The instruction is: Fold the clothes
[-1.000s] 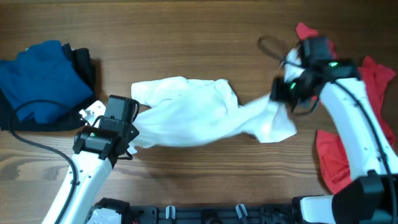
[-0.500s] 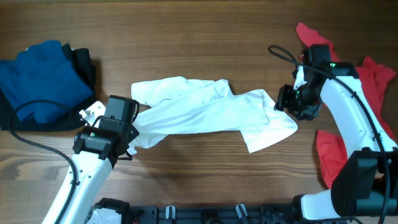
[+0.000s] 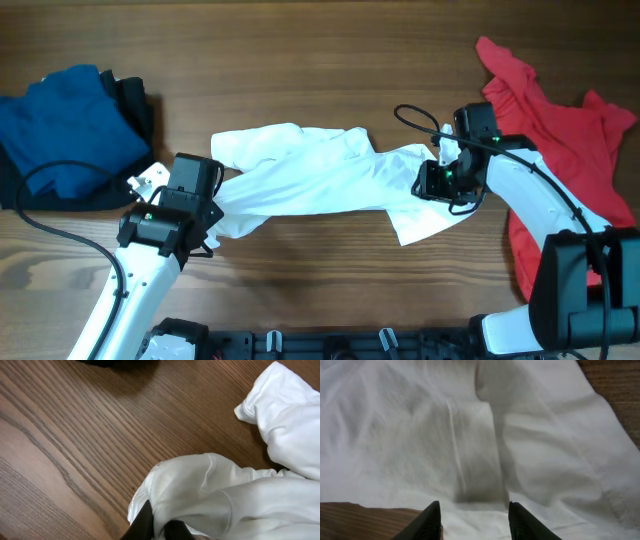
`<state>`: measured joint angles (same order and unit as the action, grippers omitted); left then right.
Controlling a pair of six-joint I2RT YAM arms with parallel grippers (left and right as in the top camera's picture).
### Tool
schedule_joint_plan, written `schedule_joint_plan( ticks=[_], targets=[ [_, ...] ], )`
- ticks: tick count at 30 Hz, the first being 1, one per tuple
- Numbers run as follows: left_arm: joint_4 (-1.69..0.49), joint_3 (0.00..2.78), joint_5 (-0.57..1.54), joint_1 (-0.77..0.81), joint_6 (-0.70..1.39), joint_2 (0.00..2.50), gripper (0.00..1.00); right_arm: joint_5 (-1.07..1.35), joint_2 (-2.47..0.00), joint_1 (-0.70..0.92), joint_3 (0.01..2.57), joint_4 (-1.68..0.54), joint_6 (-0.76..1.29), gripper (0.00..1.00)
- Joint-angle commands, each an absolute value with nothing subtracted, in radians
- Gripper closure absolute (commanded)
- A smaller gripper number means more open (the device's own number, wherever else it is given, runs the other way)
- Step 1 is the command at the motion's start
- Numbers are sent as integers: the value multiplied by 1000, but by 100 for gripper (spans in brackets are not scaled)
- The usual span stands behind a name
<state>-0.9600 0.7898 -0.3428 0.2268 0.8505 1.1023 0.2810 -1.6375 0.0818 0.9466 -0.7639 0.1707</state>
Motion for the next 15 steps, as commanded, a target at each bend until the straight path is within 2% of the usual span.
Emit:
schedule_joint_plan(
  ticks=[1, 15],
  targets=[
    [-958, 787, -348, 220, 845, 1100, 93, 308, -1646, 84, 935, -756, 164, 56],
    [-958, 787, -348, 220, 845, 1100, 93, 237, -1646, 84, 905, -725, 291, 55]
  ],
)
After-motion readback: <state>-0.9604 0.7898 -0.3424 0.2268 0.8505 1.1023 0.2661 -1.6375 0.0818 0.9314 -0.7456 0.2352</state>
